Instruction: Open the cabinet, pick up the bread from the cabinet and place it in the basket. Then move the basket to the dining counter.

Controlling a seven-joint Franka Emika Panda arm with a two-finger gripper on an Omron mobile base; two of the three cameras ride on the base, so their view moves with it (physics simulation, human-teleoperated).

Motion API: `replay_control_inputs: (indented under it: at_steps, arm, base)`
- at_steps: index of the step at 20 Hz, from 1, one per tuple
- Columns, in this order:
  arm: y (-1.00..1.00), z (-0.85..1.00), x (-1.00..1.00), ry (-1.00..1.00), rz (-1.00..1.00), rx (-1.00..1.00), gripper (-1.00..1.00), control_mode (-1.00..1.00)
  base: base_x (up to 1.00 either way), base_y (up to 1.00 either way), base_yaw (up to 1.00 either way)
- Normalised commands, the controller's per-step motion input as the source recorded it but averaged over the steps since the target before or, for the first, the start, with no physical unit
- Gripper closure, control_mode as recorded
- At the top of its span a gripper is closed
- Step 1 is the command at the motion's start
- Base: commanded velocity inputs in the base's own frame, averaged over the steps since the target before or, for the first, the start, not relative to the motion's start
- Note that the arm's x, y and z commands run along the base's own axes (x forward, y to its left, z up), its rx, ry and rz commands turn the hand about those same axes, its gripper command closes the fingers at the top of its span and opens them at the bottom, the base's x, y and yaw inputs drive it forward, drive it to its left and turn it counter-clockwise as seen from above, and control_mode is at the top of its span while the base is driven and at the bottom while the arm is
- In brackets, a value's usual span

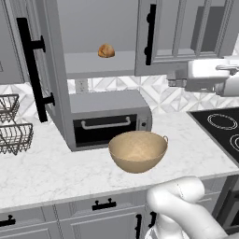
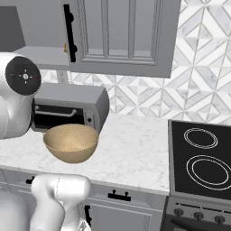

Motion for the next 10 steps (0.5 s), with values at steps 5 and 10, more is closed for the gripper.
replay_control_inputs:
  at_steps: [5, 10]
  arm:
    - [0.58, -0.52, 0.55, -0.16, 0.58, 0.01, -1.0, -1.0]
    - [1.0, -0.05, 0.44, -0.14, 0.35, -0.01, -1.0, -1.0]
  base:
    - [0.0, 0.0, 0.0]
    - [0.0, 0.0, 0.0]
